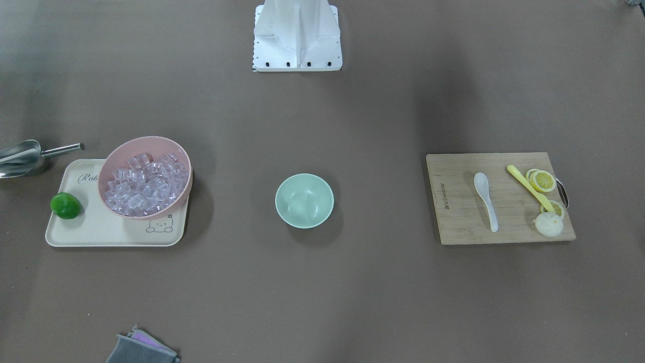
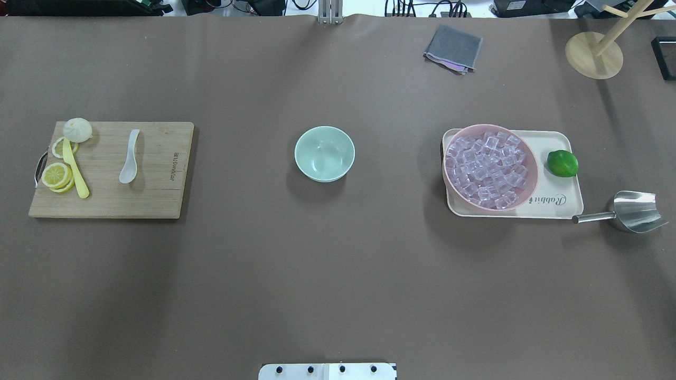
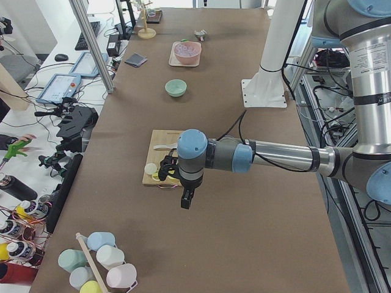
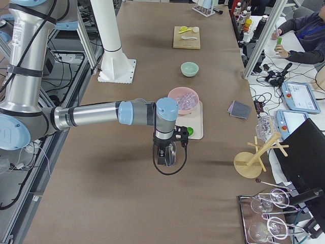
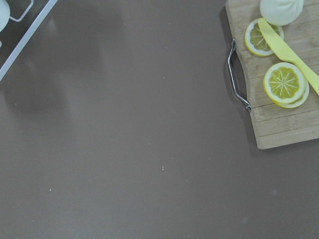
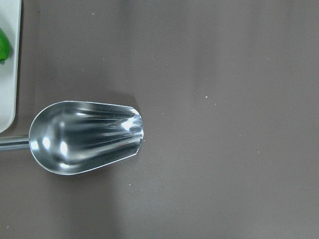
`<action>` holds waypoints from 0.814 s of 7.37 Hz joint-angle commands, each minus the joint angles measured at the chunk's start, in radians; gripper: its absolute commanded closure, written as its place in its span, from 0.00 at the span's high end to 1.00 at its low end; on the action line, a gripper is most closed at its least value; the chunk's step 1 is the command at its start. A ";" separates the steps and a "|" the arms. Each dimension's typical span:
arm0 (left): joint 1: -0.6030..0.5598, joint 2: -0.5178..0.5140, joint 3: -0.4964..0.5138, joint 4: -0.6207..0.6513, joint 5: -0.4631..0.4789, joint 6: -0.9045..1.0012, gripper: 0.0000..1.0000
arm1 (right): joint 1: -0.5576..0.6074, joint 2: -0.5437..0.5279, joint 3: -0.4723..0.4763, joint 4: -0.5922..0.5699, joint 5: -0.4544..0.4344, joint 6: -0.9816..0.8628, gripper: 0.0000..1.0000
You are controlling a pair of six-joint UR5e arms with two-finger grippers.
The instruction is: Put spoon and ice into bowl
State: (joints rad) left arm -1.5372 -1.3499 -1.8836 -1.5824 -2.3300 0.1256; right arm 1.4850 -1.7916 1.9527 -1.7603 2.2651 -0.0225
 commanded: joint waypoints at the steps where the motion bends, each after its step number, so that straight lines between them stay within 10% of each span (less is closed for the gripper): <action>1: 0.002 -0.002 -0.002 -0.010 0.001 0.003 0.99 | 0.000 0.000 0.000 0.001 0.001 0.001 1.00; 6: 0.003 -0.051 0.003 -0.129 -0.002 0.003 0.99 | 0.000 -0.012 -0.003 0.190 0.131 0.004 1.00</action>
State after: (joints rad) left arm -1.5341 -1.3845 -1.8840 -1.6400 -2.3313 0.1289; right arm 1.4849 -1.8001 1.9507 -1.6504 2.3400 -0.0196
